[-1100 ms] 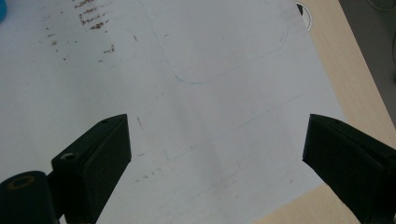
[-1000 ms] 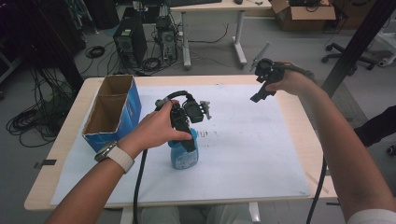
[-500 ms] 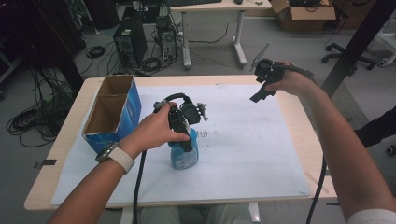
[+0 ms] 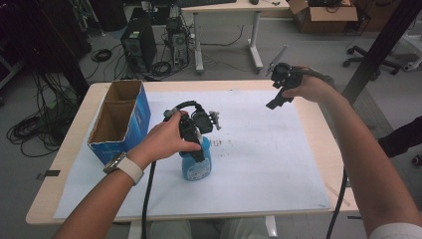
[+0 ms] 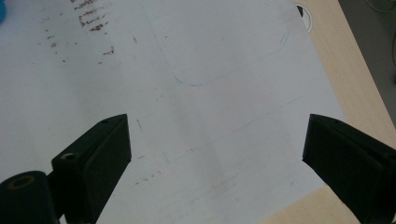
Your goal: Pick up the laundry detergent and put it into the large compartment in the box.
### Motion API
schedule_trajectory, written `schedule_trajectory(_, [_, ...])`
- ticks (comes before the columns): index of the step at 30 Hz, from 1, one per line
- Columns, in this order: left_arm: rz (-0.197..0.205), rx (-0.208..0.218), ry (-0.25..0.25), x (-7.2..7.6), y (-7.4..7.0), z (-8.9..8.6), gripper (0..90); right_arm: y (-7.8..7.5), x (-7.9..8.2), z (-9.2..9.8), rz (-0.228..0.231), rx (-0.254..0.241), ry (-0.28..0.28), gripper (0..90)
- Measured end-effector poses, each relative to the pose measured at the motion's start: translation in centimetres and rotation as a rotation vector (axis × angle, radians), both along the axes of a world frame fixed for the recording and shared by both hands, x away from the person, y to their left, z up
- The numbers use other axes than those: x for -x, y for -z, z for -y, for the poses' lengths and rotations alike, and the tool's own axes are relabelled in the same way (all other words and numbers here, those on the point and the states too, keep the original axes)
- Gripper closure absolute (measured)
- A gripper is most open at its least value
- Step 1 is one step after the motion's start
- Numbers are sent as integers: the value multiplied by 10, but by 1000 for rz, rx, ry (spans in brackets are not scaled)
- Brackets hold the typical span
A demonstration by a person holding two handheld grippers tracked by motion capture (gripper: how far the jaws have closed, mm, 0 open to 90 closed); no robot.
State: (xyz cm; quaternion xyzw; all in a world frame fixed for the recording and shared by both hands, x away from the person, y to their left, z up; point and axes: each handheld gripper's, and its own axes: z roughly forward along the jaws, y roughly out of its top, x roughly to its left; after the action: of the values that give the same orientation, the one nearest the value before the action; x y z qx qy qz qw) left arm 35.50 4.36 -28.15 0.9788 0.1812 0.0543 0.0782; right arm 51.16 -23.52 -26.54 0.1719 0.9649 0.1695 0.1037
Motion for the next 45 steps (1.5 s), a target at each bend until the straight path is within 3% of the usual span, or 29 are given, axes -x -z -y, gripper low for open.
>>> schedule_trajectory(24, [-16,7,0,-2,3,-2,280,1,0,1,-2,-5,2,79])
schedule_trajectory(33, [-26,3,7,-1,5,-1,368,0,1,1,-2,-5,0,79])
schedule_trajectory(45, [-32,5,-7,-1,4,-2,375,-2,2,4,5,-10,6,82])
